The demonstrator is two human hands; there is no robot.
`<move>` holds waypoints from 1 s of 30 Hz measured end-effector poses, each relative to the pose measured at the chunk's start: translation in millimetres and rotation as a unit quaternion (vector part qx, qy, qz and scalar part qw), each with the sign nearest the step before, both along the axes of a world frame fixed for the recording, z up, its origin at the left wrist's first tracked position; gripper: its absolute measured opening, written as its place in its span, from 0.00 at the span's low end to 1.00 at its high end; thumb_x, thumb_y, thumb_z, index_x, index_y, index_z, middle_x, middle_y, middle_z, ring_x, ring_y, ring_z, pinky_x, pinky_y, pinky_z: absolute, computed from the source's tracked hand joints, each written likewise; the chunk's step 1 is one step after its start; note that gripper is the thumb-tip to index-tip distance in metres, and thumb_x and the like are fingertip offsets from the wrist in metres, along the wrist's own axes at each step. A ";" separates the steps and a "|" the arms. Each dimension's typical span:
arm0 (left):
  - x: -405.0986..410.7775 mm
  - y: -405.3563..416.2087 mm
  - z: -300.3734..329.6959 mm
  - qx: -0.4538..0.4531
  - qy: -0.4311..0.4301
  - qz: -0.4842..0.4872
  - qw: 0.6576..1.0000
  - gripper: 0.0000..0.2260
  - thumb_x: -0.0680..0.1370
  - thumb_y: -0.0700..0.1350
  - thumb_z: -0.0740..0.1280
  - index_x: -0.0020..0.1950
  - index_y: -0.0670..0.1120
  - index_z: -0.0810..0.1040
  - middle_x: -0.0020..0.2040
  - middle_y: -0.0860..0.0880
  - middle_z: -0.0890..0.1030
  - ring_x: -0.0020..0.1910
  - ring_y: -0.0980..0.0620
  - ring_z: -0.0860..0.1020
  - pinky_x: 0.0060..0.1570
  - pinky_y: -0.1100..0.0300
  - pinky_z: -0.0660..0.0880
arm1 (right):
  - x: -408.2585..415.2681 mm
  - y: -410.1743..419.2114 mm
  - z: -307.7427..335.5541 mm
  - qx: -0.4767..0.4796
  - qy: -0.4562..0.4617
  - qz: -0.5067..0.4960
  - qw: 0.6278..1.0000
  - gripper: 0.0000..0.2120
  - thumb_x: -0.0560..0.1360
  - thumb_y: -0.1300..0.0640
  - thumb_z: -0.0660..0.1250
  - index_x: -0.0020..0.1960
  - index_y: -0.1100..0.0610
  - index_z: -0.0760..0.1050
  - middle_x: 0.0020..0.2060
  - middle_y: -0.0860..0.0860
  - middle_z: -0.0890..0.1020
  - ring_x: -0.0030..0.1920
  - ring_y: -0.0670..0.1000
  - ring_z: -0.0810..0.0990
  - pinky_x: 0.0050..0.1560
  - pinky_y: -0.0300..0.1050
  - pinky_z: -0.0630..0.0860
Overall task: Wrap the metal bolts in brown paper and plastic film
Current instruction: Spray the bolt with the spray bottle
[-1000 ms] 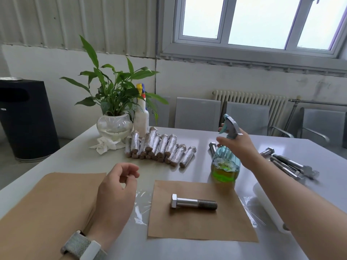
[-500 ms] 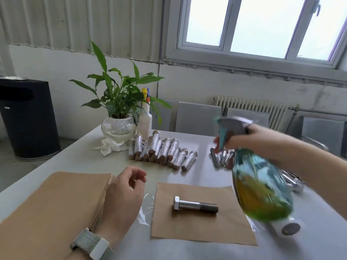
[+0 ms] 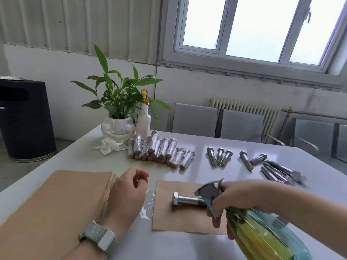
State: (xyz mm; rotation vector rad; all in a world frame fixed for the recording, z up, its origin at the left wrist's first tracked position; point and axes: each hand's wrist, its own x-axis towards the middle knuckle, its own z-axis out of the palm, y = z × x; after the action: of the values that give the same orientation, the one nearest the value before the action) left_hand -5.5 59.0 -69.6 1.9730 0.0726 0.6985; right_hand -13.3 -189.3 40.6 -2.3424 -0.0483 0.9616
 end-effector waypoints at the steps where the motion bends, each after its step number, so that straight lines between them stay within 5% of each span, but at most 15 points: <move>1: 0.1 0.2 0.2 -0.001 0.001 -0.001 1.000 0.13 0.73 0.37 0.65 0.40 0.56 0.77 0.39 0.65 0.80 0.40 0.61 0.77 0.38 0.61 0.71 | 0.5 0.4 -0.7 -0.003 -0.004 0.000 1.000 0.11 0.73 0.62 0.66 0.54 0.65 0.75 0.46 0.59 0.85 0.37 0.60 0.83 0.39 0.46 0.81; 9: -0.6 -0.2 1.8 -0.006 -0.003 -0.005 1.000 0.13 0.73 0.36 0.65 0.39 0.56 0.77 0.36 0.61 0.81 0.40 0.63 0.77 0.37 0.63 0.71 | -1.1 -20.0 2.6 -0.015 0.010 -0.027 0.999 0.15 0.72 0.62 0.69 0.57 0.64 0.74 0.42 0.57 0.86 0.39 0.62 0.84 0.44 0.53 0.83; 16: -1.4 -1.3 2.4 0.001 0.003 -0.009 1.000 0.13 0.73 0.37 0.65 0.39 0.55 0.77 0.38 0.66 0.80 0.40 0.63 0.77 0.37 0.62 0.70 | -5.5 -33.2 -0.7 -0.039 0.006 -0.044 0.998 0.11 0.74 0.63 0.66 0.55 0.64 0.73 0.44 0.58 0.86 0.36 0.60 0.84 0.39 0.49 0.81; 20: -2.7 -1.6 2.9 0.002 0.013 -0.012 1.000 0.12 0.74 0.37 0.64 0.40 0.55 0.77 0.39 0.65 0.80 0.40 0.63 0.77 0.37 0.61 0.70 | -2.5 -38.9 5.3 -0.018 0.011 -0.052 0.998 0.14 0.73 0.62 0.71 0.57 0.62 0.75 0.47 0.58 0.86 0.40 0.61 0.85 0.46 0.53 0.83; 25: -4.5 -4.0 4.6 0.006 0.011 -0.014 1.000 0.13 0.74 0.36 0.64 0.40 0.55 0.78 0.39 0.65 0.80 0.40 0.61 0.77 0.37 0.60 0.71 | 30.1 -53.6 41.5 0.097 -0.166 -0.103 0.976 0.14 0.73 0.62 0.71 0.58 0.57 0.74 0.46 0.56 0.86 0.39 0.57 0.86 0.31 0.42 0.79; 30: -4.5 -4.1 4.6 -0.003 0.009 -0.016 1.000 0.13 0.74 0.36 0.65 0.40 0.54 0.78 0.38 0.63 0.81 0.39 0.59 0.77 0.37 0.60 0.71 | 88.7 -53.7 41.3 0.182 -0.416 -0.197 0.869 0.09 0.74 0.63 0.69 0.53 0.55 0.81 0.42 0.49 0.86 0.39 0.50 0.83 0.37 0.38 0.79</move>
State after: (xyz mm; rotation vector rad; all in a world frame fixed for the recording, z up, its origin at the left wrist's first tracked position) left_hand -10.0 54.9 -65.0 1.9709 0.0531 0.6594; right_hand 75.4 -243.0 81.9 -2.1101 -0.0791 -0.2783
